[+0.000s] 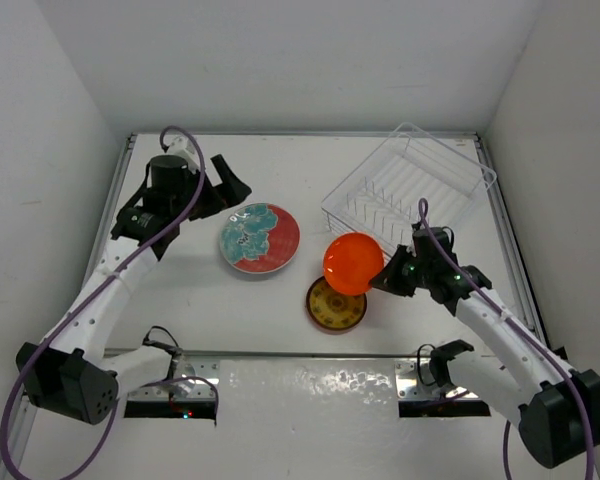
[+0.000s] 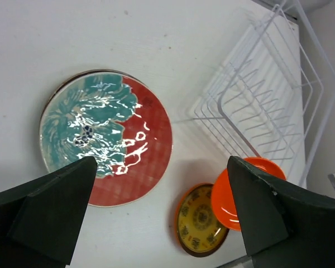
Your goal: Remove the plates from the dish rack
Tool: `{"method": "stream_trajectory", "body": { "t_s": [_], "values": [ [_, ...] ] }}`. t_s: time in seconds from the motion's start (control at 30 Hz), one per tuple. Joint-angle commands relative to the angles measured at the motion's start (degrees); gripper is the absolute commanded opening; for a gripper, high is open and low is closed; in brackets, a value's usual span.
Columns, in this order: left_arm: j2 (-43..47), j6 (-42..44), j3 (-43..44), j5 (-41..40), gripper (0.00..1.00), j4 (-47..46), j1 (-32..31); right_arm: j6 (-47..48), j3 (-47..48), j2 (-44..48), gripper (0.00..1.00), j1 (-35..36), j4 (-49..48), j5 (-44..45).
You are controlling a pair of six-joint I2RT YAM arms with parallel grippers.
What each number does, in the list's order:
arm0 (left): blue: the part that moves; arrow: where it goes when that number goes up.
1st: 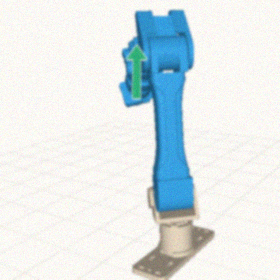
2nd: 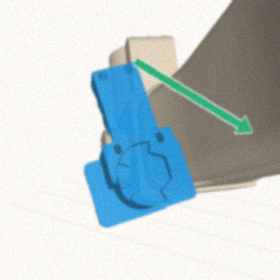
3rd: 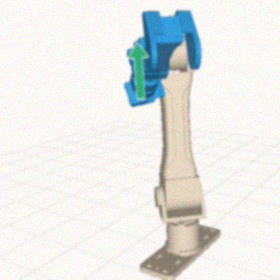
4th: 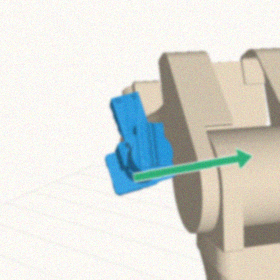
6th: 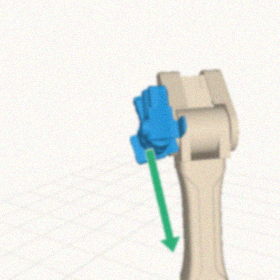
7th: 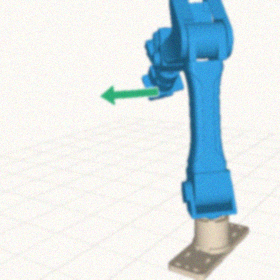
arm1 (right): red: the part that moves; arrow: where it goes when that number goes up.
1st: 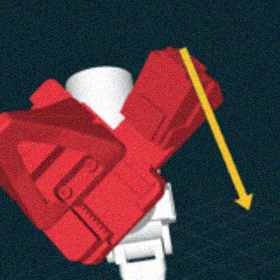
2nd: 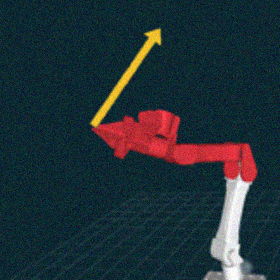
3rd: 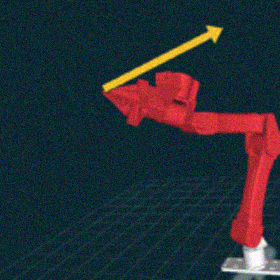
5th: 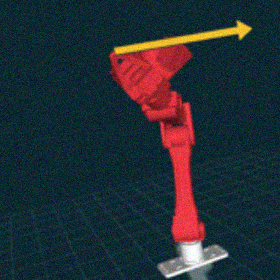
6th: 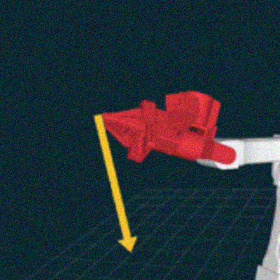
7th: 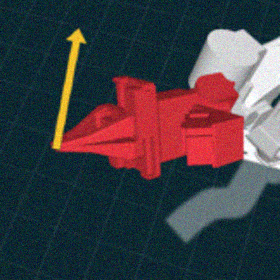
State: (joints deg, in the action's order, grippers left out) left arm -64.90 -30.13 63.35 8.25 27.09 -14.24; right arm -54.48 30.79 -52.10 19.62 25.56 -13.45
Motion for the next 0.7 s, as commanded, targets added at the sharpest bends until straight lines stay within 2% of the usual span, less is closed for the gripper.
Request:
{"method": "stream_trajectory", "body": {
  "t_s": [0.0,0.03,0.13,0.17,0.33,0.43,0.57,0.63,0.67],
  "values": [
    [1.97,1.57,0.1,-8.15,1.0,-2.06,-0.7,-1.17,4.97,-0.1,0.0,-0.37,-0.16,5.64],
    [1.8,0.87,1.15,-14.34,1.0,-0.39,-0.61,-0.29,6.2,-2.81,0.0,-0.37,1.4,4.67],
    [-0.74,-0.63,6.95,-25.43,1.0,7.61,-0.53,3.06,8.68,-3.9,0.0,-0.28,6.25,1.86],
    [-0.75,-0.46,7.83,-26.52,1.0,8.32,-0.35,3.5,8.33,-3.46,0.0,-0.28,6.69,1.16],
    [0.92,2.35,9.51,-26.01,1.0,7.36,0.09,6.93,7.01,-5.56,0.0,0.07,10.21,-9.9],
    [0.48,3.32,10.65,-25.48,1.0,8.5,0.35,9.64,4.9,-5.03,0.01,0.33,12.22,-12.64],
    [-0.22,5.25,12.4,-23.11,1.0,9.12,0.7,18.51,4.02,-7.4,0.03,0.42,18.46,-15.64],
    [-1.01,6.05,12.76,-22.05,1.0,9.03,0.79,18.88,3.32,-7.32,0.03,0.42,17.86,-14.94],
    [-1.27,6.13,13.11,-21.79,1.0,9.03,0.79,19.06,3.06,-7.41,0.07,0.34,16.81,-14.33]
  ]
}}
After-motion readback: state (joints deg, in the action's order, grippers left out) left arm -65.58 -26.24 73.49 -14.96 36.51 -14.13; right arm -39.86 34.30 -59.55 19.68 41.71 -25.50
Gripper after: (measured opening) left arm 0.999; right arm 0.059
